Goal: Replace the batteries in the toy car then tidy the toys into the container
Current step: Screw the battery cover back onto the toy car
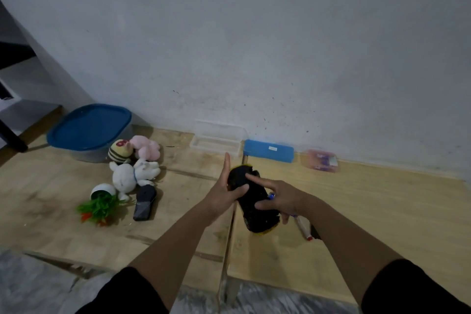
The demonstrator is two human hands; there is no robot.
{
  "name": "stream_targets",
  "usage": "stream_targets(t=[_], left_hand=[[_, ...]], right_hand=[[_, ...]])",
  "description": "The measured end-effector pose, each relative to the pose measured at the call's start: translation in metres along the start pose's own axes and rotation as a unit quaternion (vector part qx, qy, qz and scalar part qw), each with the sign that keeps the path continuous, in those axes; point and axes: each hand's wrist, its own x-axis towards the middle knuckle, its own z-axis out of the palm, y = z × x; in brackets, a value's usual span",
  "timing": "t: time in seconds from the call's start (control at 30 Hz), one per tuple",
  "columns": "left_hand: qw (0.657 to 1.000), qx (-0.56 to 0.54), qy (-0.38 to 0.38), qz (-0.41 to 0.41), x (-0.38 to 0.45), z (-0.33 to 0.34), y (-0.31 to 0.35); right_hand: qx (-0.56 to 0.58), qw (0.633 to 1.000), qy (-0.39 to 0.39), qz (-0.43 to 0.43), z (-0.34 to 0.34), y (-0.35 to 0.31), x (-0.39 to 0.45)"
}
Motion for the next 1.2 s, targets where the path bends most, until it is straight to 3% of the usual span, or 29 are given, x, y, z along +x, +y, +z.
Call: stream_targets(t=[0.07,0.17,0.3,0.43,0.5,0.6,0.67,0.93,1.2], left_hand=[[0.992,0.107,-0.071,0.009,-0.002,-0.017,0.008],[0.948,0.253,-0.190,-0.025,0.001,-0.030,0.013],[0.928,0.301,-0.210,-0.057,0.006,-0.029,0.007],[0.942,0.290,-0.164,-0.050,0.010,-0.034,-0.002],[0.948,0.282,-0.142,-0.045,0.013,-0.036,-0.005],[0.956,0.258,-0.135,-0.030,0.018,-0.032,-0.001],[0.958,0.252,-0.137,-0.020,0.022,-0.026,0.003],[0.968,0.224,-0.111,-0.013,0.044,-0.018,0.009],[0.973,0.216,-0.081,-0.034,0.066,-0.021,0.006]], right_hand=[[-0.084,0.994,-0.056,0.031,-0.003,-0.003,0.000],[-0.130,0.984,-0.102,0.059,-0.006,-0.011,0.003],[-0.146,0.981,-0.107,0.074,-0.009,-0.014,0.010],[-0.097,0.994,-0.006,0.050,-0.013,-0.015,0.008],[-0.034,0.991,0.130,0.027,-0.010,-0.017,0.011],[0.033,0.923,0.381,0.041,0.002,-0.021,0.029],[0.050,0.894,0.444,0.040,0.013,-0.025,0.043],[0.085,0.874,0.478,0.005,0.017,-0.034,0.059],[-0.070,0.899,0.430,-0.044,-0.013,-0.019,0.065]])
